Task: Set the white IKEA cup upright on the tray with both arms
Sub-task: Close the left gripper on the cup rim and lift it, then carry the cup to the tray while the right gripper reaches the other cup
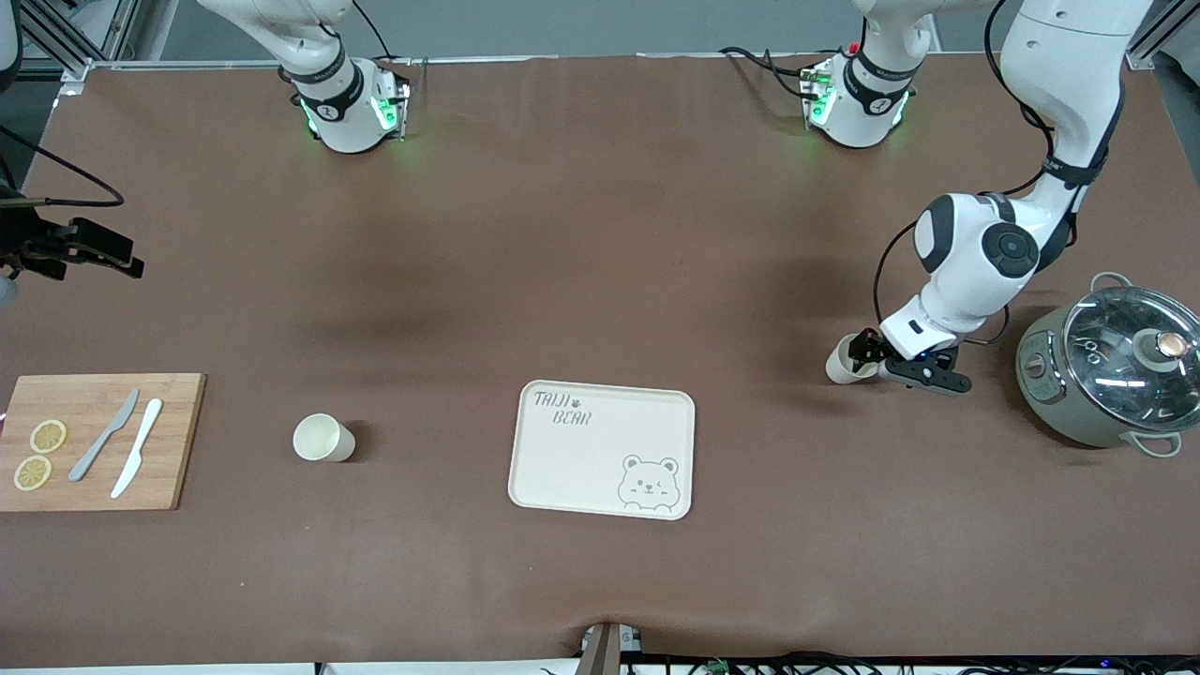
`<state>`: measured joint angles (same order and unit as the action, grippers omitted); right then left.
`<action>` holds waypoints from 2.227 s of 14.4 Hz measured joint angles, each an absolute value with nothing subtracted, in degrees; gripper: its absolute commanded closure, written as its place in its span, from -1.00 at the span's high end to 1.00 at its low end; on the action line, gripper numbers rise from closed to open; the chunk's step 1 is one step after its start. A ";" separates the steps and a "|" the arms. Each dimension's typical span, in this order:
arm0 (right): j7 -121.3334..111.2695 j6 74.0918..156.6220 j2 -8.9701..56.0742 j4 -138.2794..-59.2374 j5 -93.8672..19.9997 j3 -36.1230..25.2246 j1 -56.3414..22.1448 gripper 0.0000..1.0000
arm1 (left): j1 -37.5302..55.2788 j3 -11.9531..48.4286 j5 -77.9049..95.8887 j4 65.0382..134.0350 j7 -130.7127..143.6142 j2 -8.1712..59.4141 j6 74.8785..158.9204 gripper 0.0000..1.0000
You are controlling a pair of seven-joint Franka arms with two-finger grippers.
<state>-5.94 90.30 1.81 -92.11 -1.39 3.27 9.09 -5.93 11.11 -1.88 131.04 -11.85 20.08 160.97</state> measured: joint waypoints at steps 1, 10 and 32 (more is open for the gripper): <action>-5.94 90.30 1.83 -92.11 -1.39 3.27 9.09 1.00 | -5.97 11.11 -1.77 131.04 -11.86 20.40 160.97 -0.99; -5.94 93.95 1.85 -92.02 -1.38 3.25 9.06 1.00 | -6.79 11.16 -0.92 130.65 -11.79 22.19 161.34 -1.00; -1.49 117.64 33.56 -83.78 -4.34 3.37 3.10 1.00 | 17.48 13.01 -4.51 83.36 37.23 40.17 133.21 -1.00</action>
<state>-1.49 117.64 33.56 -83.78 -4.34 3.37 3.10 17.48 13.01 -4.51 83.36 37.23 40.17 133.21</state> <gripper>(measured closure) 0.000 0.960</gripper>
